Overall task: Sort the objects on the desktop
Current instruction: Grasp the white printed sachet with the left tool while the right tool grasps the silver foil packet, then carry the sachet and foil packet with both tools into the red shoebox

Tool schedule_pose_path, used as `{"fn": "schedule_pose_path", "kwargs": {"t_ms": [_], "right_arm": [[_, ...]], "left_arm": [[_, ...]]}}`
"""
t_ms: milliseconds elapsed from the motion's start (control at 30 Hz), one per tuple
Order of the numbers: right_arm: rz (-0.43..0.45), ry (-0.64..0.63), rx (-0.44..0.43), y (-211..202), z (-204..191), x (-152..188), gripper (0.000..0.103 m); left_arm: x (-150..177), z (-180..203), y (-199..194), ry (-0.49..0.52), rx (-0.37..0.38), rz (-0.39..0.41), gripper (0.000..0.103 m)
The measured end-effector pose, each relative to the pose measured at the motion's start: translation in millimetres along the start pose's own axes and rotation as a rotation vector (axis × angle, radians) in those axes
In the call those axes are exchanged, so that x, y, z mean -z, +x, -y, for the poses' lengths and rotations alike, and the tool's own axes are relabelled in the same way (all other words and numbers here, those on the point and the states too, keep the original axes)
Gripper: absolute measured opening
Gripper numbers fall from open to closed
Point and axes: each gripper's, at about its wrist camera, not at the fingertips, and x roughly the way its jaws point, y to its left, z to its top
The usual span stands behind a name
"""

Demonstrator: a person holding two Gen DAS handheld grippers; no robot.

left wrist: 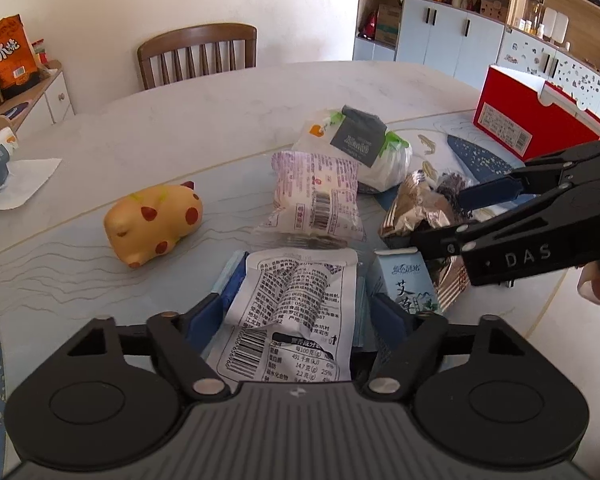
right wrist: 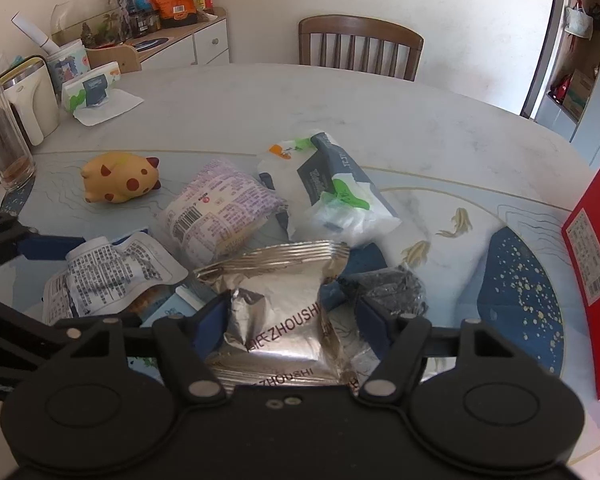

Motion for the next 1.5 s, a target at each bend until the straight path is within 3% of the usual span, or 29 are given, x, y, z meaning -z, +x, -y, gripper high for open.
{"fn": "schedule_pose_path", "kwargs": {"t_ms": [67, 400, 1033, 1500], "right_arm": [[-0.013, 0.015, -0.037, 1, 1, -1, 0.053], [0.003, 0.029, -0.026, -4, -2, -2, 0.042], [0.053, 0.097, -0.064, -50, 2, 1, 0.042], [0.067, 0.151, -0.052, -94, 26, 8, 0.042]], "left_arm": [[1, -1, 1, -0.002, -0.012, 0.002, 0.070], [0, -5, -2, -0.028, -0.025, 0.025, 0.067], [-6, 8, -36, -0.050, -0.022, 0.072, 0.067], [-30, 50, -69, -0.037, 0.019, 0.129, 0.067]]}}
